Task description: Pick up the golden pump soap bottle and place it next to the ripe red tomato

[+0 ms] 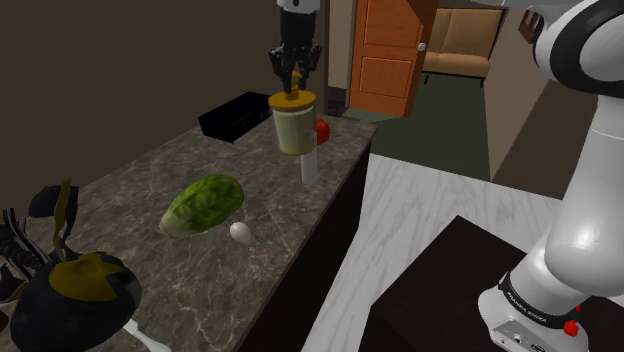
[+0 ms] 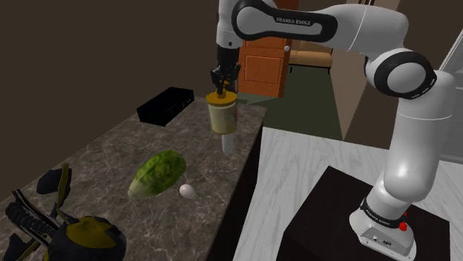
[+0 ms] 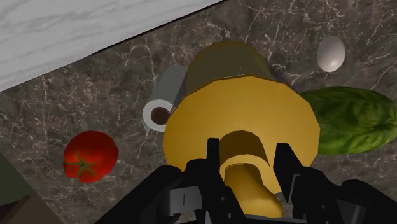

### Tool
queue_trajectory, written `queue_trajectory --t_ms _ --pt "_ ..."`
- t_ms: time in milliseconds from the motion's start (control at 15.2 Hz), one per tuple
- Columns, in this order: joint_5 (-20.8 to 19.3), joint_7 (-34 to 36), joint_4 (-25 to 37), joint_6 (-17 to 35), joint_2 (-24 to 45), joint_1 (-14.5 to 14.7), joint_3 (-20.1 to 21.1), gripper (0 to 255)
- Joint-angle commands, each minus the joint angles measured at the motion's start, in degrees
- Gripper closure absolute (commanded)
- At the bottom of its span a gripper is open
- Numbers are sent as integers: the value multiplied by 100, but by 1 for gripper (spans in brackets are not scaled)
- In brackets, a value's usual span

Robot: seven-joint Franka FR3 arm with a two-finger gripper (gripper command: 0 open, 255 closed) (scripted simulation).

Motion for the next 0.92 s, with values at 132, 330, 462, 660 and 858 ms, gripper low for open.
queue_trajectory --t_ms 132,330,462,660,858 --pt "126 -514 -226 231 -26 -369 -170 255" --pt "187 -874 -266 336 34 -608 -297 255" --pt "216 -1107 -245 389 107 -759 -378 255" --pt "246 -1444 -143 443 267 -973 -493 255" --pt "260 -1768 49 463 485 -1173 -601 255"
